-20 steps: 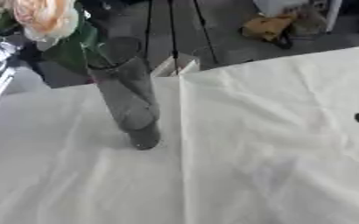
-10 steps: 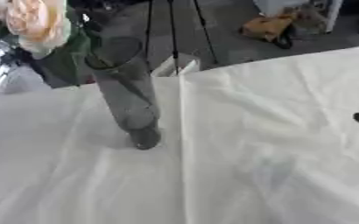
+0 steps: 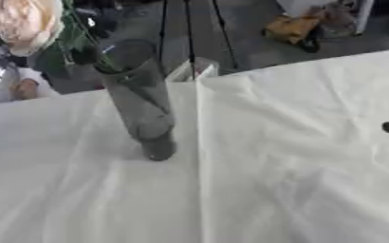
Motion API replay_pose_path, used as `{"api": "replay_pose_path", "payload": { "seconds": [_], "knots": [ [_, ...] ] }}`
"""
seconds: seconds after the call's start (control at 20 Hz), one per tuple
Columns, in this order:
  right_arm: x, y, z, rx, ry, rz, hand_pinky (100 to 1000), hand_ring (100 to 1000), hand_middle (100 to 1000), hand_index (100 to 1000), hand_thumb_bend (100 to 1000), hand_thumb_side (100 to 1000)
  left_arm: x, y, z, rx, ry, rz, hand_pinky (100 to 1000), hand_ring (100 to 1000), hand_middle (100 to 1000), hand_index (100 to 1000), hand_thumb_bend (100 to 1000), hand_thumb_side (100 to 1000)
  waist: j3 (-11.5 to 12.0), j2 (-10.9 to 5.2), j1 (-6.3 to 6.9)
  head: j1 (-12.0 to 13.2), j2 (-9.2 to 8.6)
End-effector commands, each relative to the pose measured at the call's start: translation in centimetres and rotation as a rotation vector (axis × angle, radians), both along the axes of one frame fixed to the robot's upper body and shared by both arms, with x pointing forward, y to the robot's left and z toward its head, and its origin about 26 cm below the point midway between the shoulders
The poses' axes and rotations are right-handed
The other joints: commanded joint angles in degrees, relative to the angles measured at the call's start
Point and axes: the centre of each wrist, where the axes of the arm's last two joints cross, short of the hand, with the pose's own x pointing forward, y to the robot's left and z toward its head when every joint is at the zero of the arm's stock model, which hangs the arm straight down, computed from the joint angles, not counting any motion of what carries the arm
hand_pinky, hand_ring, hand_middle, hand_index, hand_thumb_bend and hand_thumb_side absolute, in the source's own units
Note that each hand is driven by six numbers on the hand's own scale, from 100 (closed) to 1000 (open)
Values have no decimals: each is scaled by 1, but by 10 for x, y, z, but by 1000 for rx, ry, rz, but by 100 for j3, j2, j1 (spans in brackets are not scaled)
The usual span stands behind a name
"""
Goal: Arrange flowers into the vase.
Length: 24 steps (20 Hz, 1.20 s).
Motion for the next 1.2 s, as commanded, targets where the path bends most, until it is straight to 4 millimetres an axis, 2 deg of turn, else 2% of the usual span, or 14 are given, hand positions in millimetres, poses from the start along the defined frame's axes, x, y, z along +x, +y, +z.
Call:
{"api": "replay_pose_path", "payload": {
  "seconds": [0.05, 0.85, 1.2],
  "knots": [
    [-3, -1, 7, -12, -23, 4, 954, 817, 396, 748, 100, 841, -10, 15, 19, 33, -46, 44, 968, 941, 941, 1000, 1000, 1000, 23, -227, 52, -3, 40],
    [-3, -2, 6, -8, -18, -3, 955, 817, 396, 748, 100, 840, -13, 33, 15, 113, -26, 87, 979, 939, 946, 1000, 1000, 1000, 94, -255, 37, -33, 53],
    [-4, -3, 6, -3, -20, -10, 954, 817, 397, 748, 100, 843, -15, 46, 10, 155, 13, 110, 978, 937, 943, 1000, 1000, 1000, 141, -267, -11, -37, 95]
  ]
}}
